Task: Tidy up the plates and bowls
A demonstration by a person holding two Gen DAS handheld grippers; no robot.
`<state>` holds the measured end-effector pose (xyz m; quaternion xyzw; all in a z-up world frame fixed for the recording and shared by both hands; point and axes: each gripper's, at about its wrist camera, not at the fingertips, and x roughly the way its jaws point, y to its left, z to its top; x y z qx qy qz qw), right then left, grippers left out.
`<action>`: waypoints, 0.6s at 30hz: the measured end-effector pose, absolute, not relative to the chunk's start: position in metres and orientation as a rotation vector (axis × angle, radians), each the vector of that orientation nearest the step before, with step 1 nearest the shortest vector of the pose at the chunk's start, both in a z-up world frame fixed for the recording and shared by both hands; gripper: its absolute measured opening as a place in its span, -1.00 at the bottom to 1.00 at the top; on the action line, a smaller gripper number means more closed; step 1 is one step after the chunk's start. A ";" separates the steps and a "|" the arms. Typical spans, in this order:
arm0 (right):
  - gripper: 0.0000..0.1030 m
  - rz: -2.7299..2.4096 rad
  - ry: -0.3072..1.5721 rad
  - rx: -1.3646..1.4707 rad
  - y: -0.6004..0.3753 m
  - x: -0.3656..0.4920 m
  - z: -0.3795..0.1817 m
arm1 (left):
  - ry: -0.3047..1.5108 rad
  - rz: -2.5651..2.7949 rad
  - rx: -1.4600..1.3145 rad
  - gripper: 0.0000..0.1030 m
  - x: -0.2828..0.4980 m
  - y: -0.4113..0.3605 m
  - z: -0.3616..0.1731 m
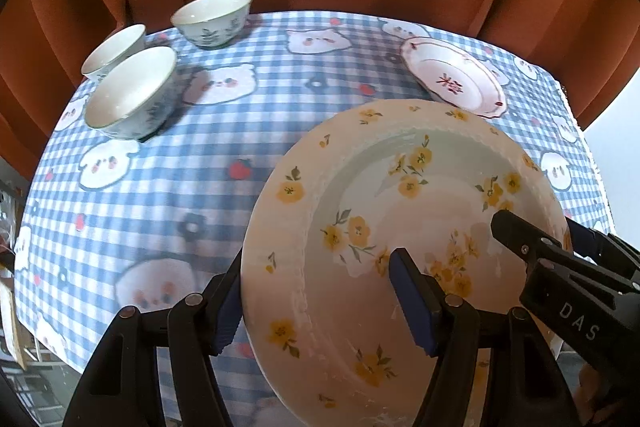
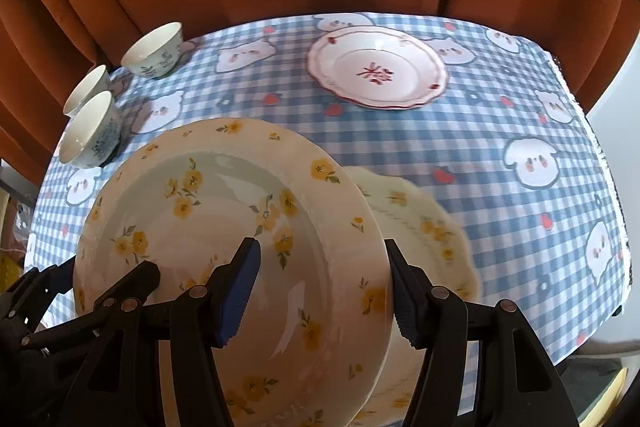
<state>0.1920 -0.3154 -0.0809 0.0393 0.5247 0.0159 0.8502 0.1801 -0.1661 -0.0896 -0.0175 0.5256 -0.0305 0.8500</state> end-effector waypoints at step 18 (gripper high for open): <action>0.24 0.001 1.128 0.046 -0.419 0.175 -0.105 | 1.149 -0.093 -0.089 0.34 0.168 -0.265 -0.124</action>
